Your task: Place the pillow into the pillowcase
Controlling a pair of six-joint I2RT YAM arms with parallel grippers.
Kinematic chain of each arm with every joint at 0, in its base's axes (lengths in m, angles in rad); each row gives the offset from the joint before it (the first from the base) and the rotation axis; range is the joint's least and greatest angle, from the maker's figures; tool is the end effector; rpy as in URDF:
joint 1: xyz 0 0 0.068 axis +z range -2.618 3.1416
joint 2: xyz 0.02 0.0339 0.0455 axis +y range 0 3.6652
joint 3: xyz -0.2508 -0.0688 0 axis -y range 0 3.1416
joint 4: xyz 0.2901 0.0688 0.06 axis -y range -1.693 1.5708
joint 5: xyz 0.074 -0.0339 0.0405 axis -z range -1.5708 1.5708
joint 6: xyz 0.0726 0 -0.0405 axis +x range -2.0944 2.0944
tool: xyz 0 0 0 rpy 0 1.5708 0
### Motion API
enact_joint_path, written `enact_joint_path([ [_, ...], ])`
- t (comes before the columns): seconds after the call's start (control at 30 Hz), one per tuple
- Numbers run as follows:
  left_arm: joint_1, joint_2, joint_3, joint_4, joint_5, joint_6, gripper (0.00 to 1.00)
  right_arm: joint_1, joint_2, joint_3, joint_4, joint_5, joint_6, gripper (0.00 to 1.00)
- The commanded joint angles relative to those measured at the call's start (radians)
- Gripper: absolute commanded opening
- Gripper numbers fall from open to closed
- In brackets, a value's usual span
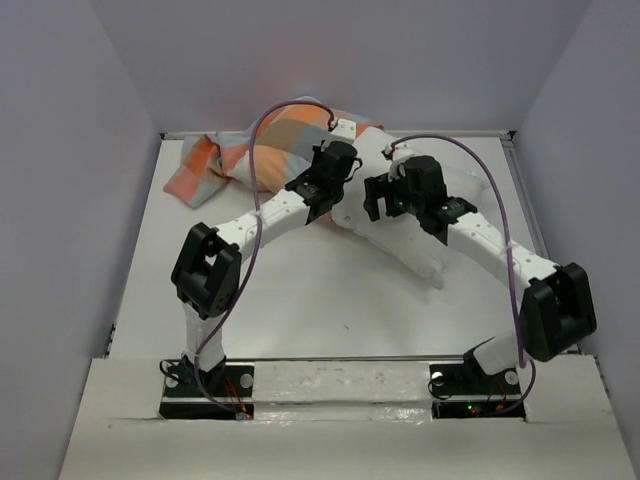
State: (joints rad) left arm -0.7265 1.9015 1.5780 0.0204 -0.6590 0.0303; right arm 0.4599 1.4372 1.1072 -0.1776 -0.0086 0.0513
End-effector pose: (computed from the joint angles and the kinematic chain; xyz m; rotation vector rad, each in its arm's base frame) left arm 0.4190 -0.3128 0.2762 0.2386 1.7950 0.1242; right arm 0.3659 0.1819 0.2536 -0.4301 2.0496 0.3201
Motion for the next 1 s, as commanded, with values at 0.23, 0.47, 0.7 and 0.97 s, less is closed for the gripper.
enact_joint_path([
  [0.23,-0.068,-0.28,-0.099,0.079,0.513,-0.256,0.0,0.01,0.143,-0.019,0.43,-0.45,0.243,0.0],
  [0.47,-0.209,-0.357,0.099,0.0,0.83,-0.379,0.0,0.019,-0.102,-0.17,0.627,-0.418,0.39,0.0],
  [0.7,-0.323,-0.416,0.047,-0.033,0.889,-0.452,0.0,0.11,-0.048,-0.123,0.586,-0.297,0.456,0.0],
  [0.97,-0.306,-0.656,-0.357,0.091,0.753,-0.558,0.0,0.218,-0.115,-0.296,0.602,0.013,0.539,0.0],
])
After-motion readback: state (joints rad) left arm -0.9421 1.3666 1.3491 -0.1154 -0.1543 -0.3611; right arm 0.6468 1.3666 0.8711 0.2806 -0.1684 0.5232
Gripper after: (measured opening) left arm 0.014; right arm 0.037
